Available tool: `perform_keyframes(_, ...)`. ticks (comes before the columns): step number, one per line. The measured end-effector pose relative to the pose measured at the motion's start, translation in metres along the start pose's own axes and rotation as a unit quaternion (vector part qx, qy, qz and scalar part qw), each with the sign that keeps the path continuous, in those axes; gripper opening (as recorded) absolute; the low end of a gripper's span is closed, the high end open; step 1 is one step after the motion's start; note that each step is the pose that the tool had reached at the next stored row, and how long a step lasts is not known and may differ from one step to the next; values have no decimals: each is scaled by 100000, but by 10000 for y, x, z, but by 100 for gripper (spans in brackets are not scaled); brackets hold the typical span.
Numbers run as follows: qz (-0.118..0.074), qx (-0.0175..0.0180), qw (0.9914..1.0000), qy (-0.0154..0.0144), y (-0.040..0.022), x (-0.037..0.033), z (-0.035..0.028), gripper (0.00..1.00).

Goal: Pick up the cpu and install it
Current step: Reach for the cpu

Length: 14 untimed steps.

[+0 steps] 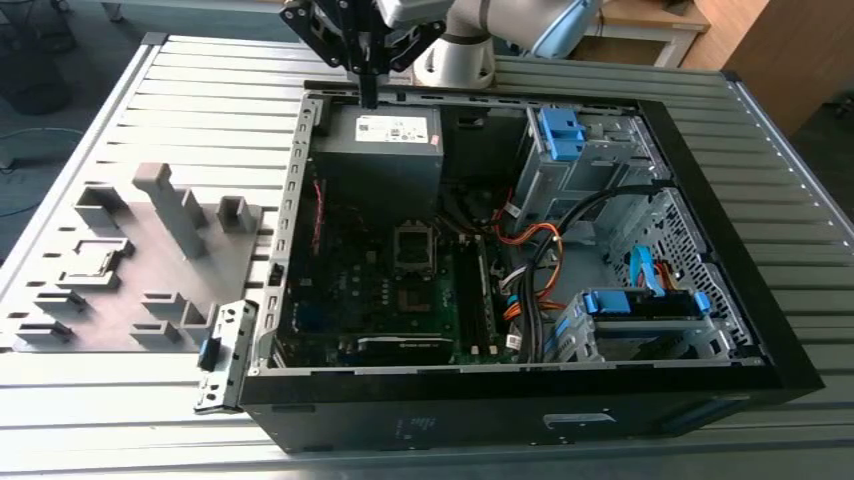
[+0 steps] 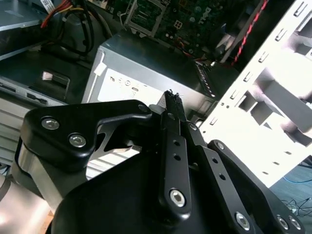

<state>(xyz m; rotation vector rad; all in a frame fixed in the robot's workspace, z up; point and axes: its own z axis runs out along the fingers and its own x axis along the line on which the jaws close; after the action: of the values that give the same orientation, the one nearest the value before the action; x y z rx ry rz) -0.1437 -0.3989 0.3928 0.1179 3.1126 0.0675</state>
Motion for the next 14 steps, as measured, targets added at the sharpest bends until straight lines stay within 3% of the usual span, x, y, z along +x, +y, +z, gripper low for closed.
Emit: perform_keyframes(14,1,-2,100000,-2,-23,302,6,11)
